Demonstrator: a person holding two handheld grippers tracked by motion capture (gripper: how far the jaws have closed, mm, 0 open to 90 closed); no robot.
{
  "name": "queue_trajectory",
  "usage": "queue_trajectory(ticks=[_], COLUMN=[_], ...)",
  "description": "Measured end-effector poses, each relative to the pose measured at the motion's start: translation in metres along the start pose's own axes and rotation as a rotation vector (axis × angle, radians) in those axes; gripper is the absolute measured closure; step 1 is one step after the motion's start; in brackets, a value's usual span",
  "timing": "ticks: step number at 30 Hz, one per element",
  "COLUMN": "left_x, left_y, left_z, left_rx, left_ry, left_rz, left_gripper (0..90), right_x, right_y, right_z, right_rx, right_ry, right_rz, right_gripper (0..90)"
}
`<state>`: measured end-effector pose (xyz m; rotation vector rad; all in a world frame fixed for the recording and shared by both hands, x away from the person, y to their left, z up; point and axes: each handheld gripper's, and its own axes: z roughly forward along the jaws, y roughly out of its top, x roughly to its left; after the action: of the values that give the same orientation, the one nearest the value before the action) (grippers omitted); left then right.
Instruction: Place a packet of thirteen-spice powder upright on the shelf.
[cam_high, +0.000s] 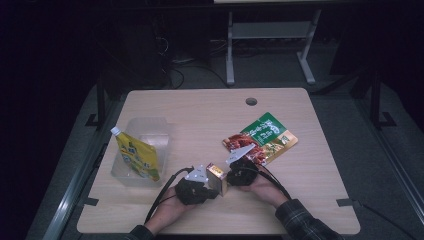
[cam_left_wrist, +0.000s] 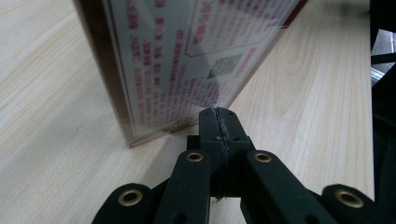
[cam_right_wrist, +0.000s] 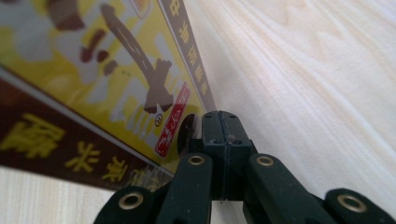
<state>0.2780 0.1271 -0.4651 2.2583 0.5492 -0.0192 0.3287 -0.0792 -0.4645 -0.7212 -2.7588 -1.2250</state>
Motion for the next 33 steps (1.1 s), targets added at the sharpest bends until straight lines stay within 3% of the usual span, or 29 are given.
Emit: queue_trajectory(ticks=[2, 3, 8, 11, 17, 20, 25, 30, 33], left_x=[0.000, 0.001, 0.002, 0.003, 0.005, 0.004, 0.001, -0.002, -0.005], left_y=[0.000, 0.000, -0.004, -0.008, -0.018, -0.024, -0.034, -0.042, -0.044], left_z=[-0.002, -0.003, -0.013, -0.021, -0.035, -0.042, -0.054, -0.064, -0.066], left_rx=[-0.004, -0.007, -0.001, 0.007, 0.031, 0.043, 0.044, 0.043, 0.041], left_ry=[0.000, 0.002, 0.007, 0.014, 0.011, 0.011, 0.025, 0.040, 0.041], left_rz=[-0.003, -0.002, -0.004, -0.009, -0.045, -0.066, -0.081, -0.087, -0.090], left_gripper=[89.7, 89.7, 83.8, 78.7, 65.1, 58.9, 54.4, 53.2, 52.7], right_x=[-0.001, -0.003, -0.004, -0.002, 0.019, 0.034, 0.052, 0.056, 0.057], right_y=[0.000, 0.000, -0.006, -0.015, -0.026, -0.030, -0.029, -0.018, -0.010], right_z=[-0.005, -0.007, -0.031, -0.044, -0.062, -0.067, -0.060, -0.050, -0.041], right_rx=[-0.015, -0.011, -0.027, -0.027, -0.033, -0.039, -0.032, -0.042, -0.047], right_ry=[-0.006, -0.022, -0.074, -0.072, -0.105, -0.104, -0.095, -0.092, -0.120], right_rz=[0.021, 0.006, 0.033, 0.062, 0.084, 0.083, 0.060, 0.061, 0.054], right_gripper=[89.9, 88.0, 68.6, 61.4, 50.8, 50.7, 46.4, 44.9, 44.8])
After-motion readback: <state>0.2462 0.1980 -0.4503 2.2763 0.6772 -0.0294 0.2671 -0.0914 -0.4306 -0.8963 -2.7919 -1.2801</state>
